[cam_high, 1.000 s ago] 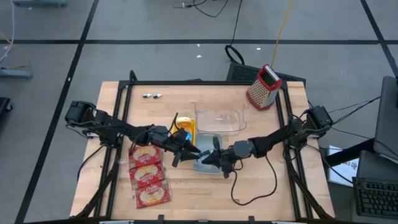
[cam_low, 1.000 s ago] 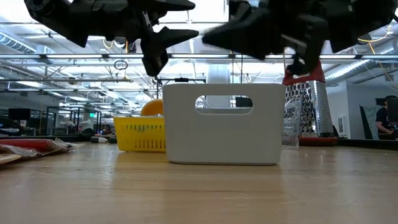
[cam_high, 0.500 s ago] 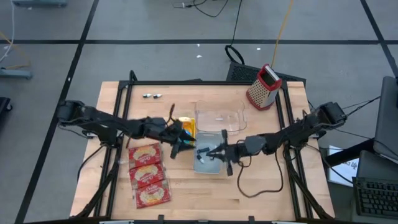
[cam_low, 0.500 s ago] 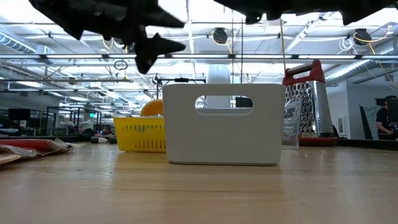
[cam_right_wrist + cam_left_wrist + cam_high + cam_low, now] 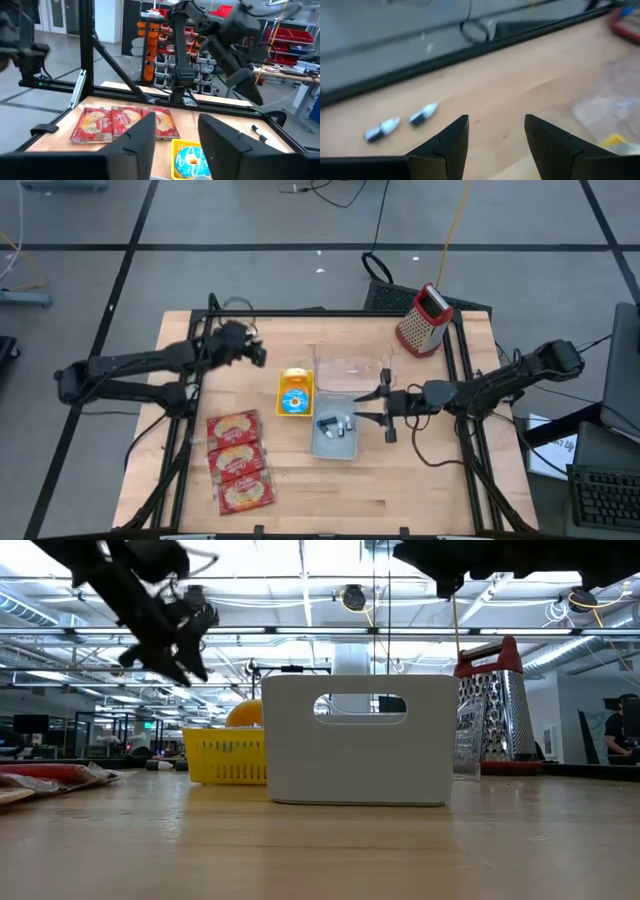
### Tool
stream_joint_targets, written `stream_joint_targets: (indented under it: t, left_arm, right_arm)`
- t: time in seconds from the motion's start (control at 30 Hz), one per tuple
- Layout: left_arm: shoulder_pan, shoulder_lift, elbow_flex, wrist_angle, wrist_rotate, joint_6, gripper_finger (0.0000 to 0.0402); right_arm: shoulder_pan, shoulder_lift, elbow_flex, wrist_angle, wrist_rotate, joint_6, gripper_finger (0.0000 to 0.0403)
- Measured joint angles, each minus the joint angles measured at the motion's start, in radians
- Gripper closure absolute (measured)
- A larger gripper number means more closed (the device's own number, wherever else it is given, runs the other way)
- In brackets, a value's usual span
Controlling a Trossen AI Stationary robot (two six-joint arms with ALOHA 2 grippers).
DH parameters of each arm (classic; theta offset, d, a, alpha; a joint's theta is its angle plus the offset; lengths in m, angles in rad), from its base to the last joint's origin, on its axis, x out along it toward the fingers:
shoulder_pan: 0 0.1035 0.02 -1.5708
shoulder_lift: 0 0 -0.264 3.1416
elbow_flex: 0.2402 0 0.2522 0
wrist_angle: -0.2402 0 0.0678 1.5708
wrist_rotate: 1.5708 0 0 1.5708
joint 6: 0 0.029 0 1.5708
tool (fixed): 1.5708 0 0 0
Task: Pick & Place Food Item
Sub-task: Put the left green food coloring bottle into the gray bin
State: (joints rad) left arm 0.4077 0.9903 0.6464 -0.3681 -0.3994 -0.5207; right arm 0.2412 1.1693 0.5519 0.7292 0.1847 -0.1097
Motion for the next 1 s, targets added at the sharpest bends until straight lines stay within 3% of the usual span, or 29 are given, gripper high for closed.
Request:
stream_joint_targets:
  t: [0.13,0.27,0.53,0.7,0.87,1.0]
  left_arm:
    - [0.228,0.087,0.0,-0.03,0.194,0.033,0.0206]
    - [0.388,0.223,0.0,-0.03,0.275,0.052,0.0206]
    - [0.542,0.378,0.0,0.081,0.165,0.143,0.0206]
    - [0.552,0.395,0.022,0.087,0.135,0.167,0.0214]
    - [0.552,0.405,0.048,0.015,0.037,0.148,0.0244]
    - [0.544,0.423,0.048,0.006,0.028,0.125,0.027]
  right_arm:
    - [-0.014,-0.013,-0.016,-0.001,-0.001,0.002,0.0237]
    - [-0.019,-0.008,-0.017,-0.002,-0.001,0.001,0.0227]
    - [-0.019,-0.008,-0.018,-0.001,-0.002,-0.001,0.0235]
    - [-0.02,-0.008,-0.018,-0.001,-0.002,-0.006,0.0237]
    - [-0.02,-0.007,-0.018,-0.001,-0.002,-0.006,0.0238]
    - [-0.02,-0.007,-0.018,-0.001,-0.002,0.0,0.0238]
